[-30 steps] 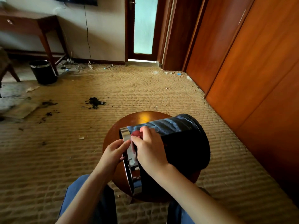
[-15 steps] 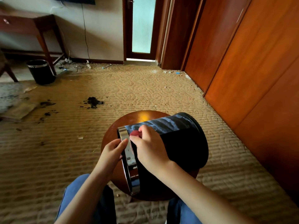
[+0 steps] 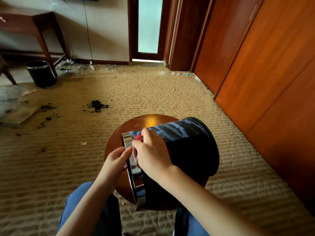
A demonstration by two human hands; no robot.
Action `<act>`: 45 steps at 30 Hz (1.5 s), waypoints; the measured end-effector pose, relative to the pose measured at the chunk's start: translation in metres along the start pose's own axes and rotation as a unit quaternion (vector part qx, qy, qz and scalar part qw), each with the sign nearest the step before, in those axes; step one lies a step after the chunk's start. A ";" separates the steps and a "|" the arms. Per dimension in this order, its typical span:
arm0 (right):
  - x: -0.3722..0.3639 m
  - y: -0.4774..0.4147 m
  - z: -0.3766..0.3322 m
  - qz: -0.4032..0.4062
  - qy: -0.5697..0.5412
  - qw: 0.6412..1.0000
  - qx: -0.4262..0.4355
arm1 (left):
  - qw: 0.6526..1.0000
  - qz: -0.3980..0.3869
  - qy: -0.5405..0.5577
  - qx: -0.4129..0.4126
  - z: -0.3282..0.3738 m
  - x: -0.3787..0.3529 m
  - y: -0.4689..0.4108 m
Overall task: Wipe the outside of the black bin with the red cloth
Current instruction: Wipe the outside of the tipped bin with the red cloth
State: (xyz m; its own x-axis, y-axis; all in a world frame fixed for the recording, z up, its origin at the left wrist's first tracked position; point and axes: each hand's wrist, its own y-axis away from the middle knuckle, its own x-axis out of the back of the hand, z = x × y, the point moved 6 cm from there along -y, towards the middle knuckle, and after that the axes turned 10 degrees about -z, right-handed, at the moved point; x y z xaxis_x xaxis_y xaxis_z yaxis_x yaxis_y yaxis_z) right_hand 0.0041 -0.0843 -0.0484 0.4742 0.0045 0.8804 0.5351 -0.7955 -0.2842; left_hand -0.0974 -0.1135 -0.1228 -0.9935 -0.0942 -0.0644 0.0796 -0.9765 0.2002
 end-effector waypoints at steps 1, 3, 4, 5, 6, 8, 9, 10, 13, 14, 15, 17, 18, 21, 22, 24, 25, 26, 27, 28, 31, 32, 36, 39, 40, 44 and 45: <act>0.003 0.001 0.001 -0.001 0.013 1.000 -0.002 | 1.000 0.000 -0.005 -0.001 0.003 0.001 -0.001; 0.014 0.021 0.012 0.008 0.052 0.998 0.018 | 1.000 0.000 -0.006 -0.002 0.007 0.004 -0.004; 0.023 0.034 0.025 0.012 0.071 0.997 0.024 | 1.000 0.000 -0.004 -0.002 0.008 0.005 -0.006; 0.032 0.046 0.046 0.011 0.087 0.996 0.008 | 1.000 -0.001 -0.001 -0.002 0.008 0.006 -0.007; 0.045 0.053 0.071 0.023 0.108 0.993 -0.028 | 1.000 -0.004 0.002 -0.002 0.008 0.005 -0.007; 0.069 0.061 0.124 0.038 0.135 0.981 -0.131 | 1.000 -0.014 0.009 0.000 0.006 0.002 -0.009; 0.074 0.061 0.138 0.043 0.143 0.973 -0.174 | 1.000 -0.016 0.016 0.002 0.005 0.002 -0.010; 0.073 0.059 0.135 0.053 0.153 0.969 -0.188 | 0.999 -0.015 0.028 0.006 0.004 0.001 -0.010; 0.038 0.041 0.061 0.065 0.132 0.985 -0.094 | 0.999 -0.011 0.051 0.011 0.004 0.001 -0.010; 0.021 0.037 0.029 0.065 0.125 0.989 -0.046 | 0.999 -0.012 0.044 0.007 0.005 0.003 -0.010; 0.009 0.037 0.002 0.066 0.127 0.990 0.001 | 0.999 -0.013 0.038 0.004 0.005 0.003 -0.010; 0.002 0.036 -0.017 0.049 0.114 0.991 0.055 | 0.999 -0.013 0.031 0.001 0.005 0.005 -0.010; 0.005 0.036 -0.004 0.039 0.109 0.992 0.053 | 1.000 -0.012 0.028 0.001 0.004 0.005 -0.011; 0.044 0.041 0.082 0.029 0.137 0.988 -0.064 | 1.000 -0.009 0.023 -0.003 0.001 0.006 -0.011; 0.061 0.044 0.115 0.033 0.155 0.980 -0.121 | 1.000 -0.011 0.021 -0.005 0.001 0.005 -0.011; 0.085 0.047 0.157 0.042 0.153 0.964 -0.215 | 1.000 -0.012 0.025 -0.007 -0.001 0.004 -0.012; 0.085 0.045 0.155 0.052 0.157 0.958 -0.233 | 0.999 -0.012 0.036 -0.005 -0.002 0.004 -0.012; 0.078 0.040 0.139 0.060 0.166 0.957 -0.229 | 0.999 -0.011 0.053 -0.003 -0.003 0.003 -0.011; 0.066 0.036 0.115 0.061 0.166 0.960 -0.215 | 0.998 -0.009 0.067 0.002 -0.003 0.001 -0.011; 0.051 0.032 0.087 0.061 0.141 0.971 -0.182 | 0.997 -0.006 0.076 0.005 -0.003 0.001 -0.011; 0.008 0.031 0.003 0.050 0.114 0.992 -0.037 | 0.997 0.002 0.071 0.006 -0.001 0.003 -0.012; 0.003 0.032 -0.007 0.040 0.106 0.994 -0.001 | 0.998 0.005 0.065 0.006 0.000 0.004 -0.012; 0.037 0.036 0.066 0.050 0.140 0.988 -0.050 | 0.999 0.004 0.041 -0.003 -0.001 0.006 -0.012; 0.080 0.042 0.157 0.055 0.177 0.955 -0.230 | 0.999 -0.008 0.038 -0.005 -0.002 0.005 -0.012; 0.084 0.042 0.164 0.069 0.175 0.948 -0.257 | 0.999 -0.014 0.043 -0.002 -0.002 0.004 -0.012; 0.030 0.037 0.075 0.121 0.132 0.975 -0.130 | 0.996 -0.029 0.085 0.013 -0.004 0.000 -0.008; 0.012 0.039 0.042 0.119 0.109 0.984 -0.077 | 0.996 -0.028 0.085 0.011 -0.004 0.000 -0.008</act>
State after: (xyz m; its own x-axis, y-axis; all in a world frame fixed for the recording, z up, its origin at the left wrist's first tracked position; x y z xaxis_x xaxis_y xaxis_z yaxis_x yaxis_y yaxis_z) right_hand 0.0598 -0.0894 -0.0653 0.4030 -0.3105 0.8609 0.3064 -0.8406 -0.4467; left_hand -0.0978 -0.1068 -0.1279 -0.9681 -0.0722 -0.2399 0.0203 -0.9770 0.2121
